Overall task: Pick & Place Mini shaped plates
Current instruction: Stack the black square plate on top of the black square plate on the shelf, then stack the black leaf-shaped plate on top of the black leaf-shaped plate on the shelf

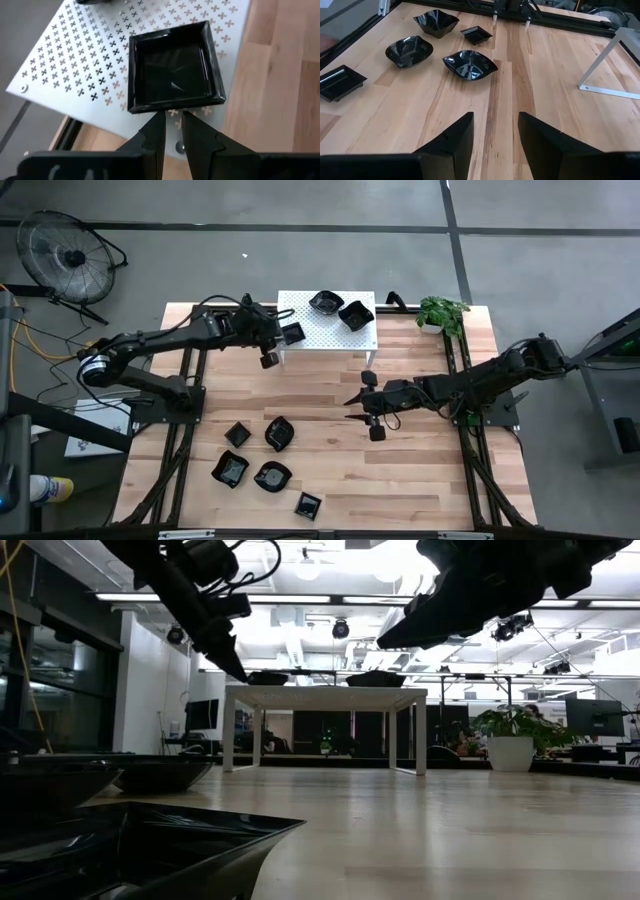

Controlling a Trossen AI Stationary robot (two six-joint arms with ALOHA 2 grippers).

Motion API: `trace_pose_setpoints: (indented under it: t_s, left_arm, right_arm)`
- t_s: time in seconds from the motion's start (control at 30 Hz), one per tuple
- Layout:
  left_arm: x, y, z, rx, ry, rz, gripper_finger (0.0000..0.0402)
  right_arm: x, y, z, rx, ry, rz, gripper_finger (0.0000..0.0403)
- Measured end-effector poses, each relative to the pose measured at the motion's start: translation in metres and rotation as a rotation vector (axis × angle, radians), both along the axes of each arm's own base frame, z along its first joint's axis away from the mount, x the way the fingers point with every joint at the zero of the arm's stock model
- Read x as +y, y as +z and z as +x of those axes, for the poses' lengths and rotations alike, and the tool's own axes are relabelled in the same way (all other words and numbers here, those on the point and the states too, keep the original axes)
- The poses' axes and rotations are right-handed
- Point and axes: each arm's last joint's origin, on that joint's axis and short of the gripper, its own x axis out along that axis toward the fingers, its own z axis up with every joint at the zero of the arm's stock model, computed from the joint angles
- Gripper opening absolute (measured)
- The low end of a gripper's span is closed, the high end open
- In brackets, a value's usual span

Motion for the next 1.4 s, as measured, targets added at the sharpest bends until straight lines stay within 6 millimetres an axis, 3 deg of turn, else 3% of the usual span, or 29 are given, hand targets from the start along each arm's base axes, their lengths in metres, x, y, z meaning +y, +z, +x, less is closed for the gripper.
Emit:
trace_pose_setpoints:
  t_s: [0.5,0.73,1.0,1.4]
  left_arm:
    - [0.004,0.010,0.005,-0.053,-0.005,0.145,0.0060]
    - [-0.007,0.029,-0.017,-0.063,-0.037,0.168,0.0060]
    - [-0.032,0.040,-0.054,-0.067,-0.054,-0.015,0.0060]
    - [-0.103,0.029,-0.047,0.008,-0.137,-0.143,0.0060]
  right_arm:
    - [0.000,0.000,0.000,-0.002,-0.002,-0.001,0.0149]
    - [0.004,-0.002,-0.002,0.020,0.008,-0.005,0.0149]
    - [0.005,-0.002,-0.002,0.020,-0.012,0.004,0.0149]
    - [0.013,-0.005,-0.006,0.054,-0.074,0.019,0.0149]
